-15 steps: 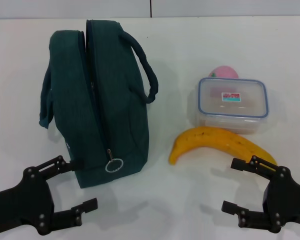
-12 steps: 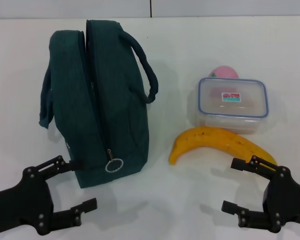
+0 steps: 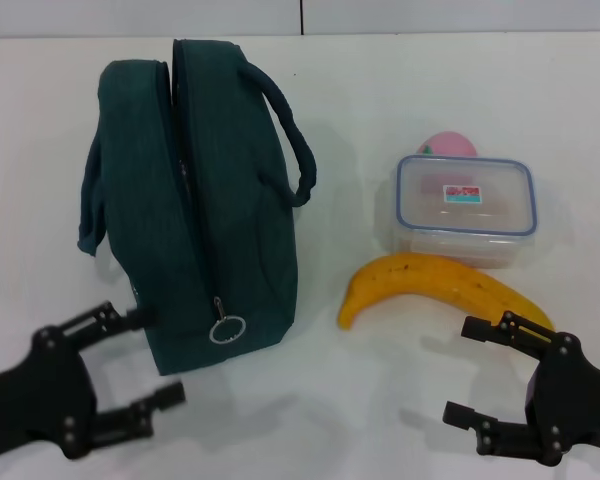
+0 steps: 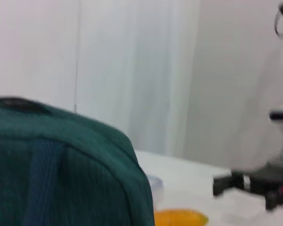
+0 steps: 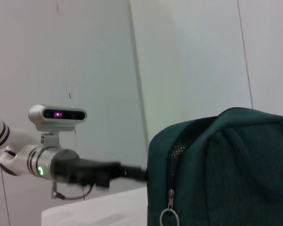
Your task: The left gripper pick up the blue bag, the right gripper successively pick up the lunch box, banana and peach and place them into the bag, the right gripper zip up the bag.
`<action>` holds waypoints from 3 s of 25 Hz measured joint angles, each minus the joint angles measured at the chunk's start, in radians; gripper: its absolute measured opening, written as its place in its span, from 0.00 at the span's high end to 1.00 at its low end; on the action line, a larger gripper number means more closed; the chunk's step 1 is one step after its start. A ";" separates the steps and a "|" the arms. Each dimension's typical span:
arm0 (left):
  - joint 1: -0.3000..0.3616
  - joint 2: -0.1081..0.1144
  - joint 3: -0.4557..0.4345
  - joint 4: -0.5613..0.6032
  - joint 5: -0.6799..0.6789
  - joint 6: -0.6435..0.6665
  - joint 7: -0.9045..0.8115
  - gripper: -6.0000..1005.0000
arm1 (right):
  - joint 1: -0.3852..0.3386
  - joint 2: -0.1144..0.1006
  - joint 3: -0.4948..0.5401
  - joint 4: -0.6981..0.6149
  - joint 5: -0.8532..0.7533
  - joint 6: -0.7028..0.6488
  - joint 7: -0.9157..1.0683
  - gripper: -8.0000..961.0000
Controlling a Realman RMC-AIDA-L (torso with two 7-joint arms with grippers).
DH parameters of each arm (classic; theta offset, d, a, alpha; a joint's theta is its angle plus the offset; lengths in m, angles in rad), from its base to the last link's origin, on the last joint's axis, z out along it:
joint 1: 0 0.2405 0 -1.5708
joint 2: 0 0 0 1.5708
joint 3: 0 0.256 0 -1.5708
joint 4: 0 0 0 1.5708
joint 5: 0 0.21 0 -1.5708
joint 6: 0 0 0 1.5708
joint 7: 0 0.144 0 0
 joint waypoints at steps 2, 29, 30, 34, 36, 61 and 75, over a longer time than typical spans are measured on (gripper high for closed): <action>-0.004 0.000 -0.039 -0.016 -0.031 0.037 -0.050 0.16 | 0.000 0.000 0.001 0.000 0.000 0.000 0.000 0.09; -0.289 0.105 -0.136 0.532 0.154 -0.043 -1.470 0.16 | 0.005 0.002 0.001 0.006 0.000 0.001 0.003 0.09; -0.313 0.112 -0.120 0.549 0.184 -0.042 -1.501 0.16 | 0.005 0.002 0.001 0.006 0.002 0.001 0.002 0.09; -0.390 0.133 -0.082 0.533 0.293 -0.049 -1.565 0.17 | 0.005 0.003 -0.003 0.008 0.013 0.000 -0.003 0.09; -0.406 0.134 -0.083 0.520 0.320 -0.052 -1.569 0.17 | 0.005 0.003 -0.005 0.008 0.014 0.000 -0.004 0.09; -0.516 0.131 -0.038 0.426 0.426 -0.125 -1.566 0.41 | 0.006 0.003 0.001 0.008 0.024 0.007 -0.004 0.09; -0.530 0.148 0.094 0.424 0.433 -0.118 -1.563 0.85 | 0.007 0.003 0.001 0.009 0.032 0.009 -0.004 0.09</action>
